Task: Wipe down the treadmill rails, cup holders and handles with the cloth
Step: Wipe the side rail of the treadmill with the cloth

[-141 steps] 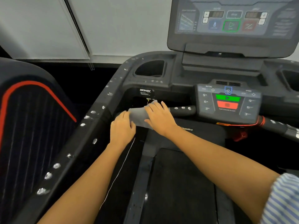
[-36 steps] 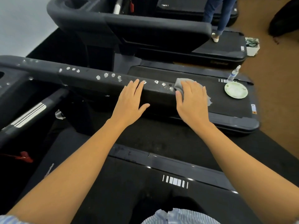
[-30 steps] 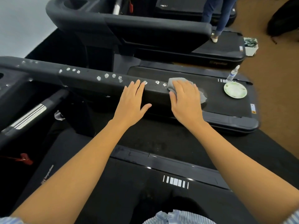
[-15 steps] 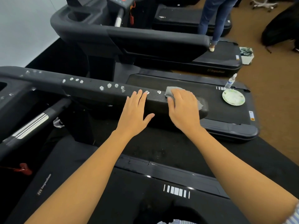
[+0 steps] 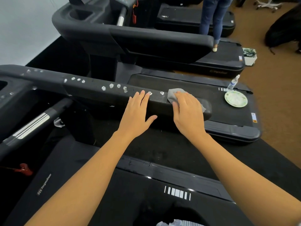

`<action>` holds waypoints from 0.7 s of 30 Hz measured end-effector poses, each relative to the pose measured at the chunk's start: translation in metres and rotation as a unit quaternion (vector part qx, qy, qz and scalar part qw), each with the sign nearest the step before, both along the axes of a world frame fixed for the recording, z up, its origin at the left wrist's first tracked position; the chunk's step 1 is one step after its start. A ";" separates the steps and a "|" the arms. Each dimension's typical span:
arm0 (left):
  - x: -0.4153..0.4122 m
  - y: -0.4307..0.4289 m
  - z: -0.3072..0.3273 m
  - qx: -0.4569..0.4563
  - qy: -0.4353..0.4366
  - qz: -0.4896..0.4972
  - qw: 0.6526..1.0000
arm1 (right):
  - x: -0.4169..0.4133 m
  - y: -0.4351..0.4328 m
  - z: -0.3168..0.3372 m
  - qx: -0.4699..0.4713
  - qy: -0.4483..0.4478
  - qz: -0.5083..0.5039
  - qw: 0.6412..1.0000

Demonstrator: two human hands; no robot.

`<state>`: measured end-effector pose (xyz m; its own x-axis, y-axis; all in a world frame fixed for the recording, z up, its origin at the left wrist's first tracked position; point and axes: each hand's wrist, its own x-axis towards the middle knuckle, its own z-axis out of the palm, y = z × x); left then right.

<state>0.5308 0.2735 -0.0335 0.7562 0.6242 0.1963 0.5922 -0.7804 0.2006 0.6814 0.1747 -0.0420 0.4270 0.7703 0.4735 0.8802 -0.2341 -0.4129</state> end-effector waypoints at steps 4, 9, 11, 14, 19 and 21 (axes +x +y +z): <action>0.000 -0.001 0.000 -0.002 0.002 0.001 1.000 | -0.005 0.025 0.010 -0.019 0.009 0.009 1.000; 0.000 0.000 -0.001 0.000 0.005 0.001 1.000 | -0.009 0.029 0.013 -0.053 0.004 0.084 0.995; -0.001 0.001 -0.001 0.000 0.003 0.000 1.000 | -0.006 0.019 0.011 -0.061 0.002 0.097 0.993; -0.001 0.001 0.000 0.001 0.003 -0.004 1.000 | 0.000 0.009 0.011 -0.046 0.002 0.080 0.996; -0.002 0.001 -0.001 0.008 0.007 -0.003 1.000 | -0.001 0.023 0.014 -0.030 0.019 0.010 0.999; -0.002 0.001 -0.001 0.009 0.007 -0.001 1.000 | -0.005 0.034 0.017 -0.035 0.019 0.017 0.999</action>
<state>0.5292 0.2748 -0.0349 0.7601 0.6194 0.1965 0.5936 -0.7849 0.1779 0.6763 0.2085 -0.0255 0.4163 0.8157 0.4016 0.8725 -0.2342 -0.4287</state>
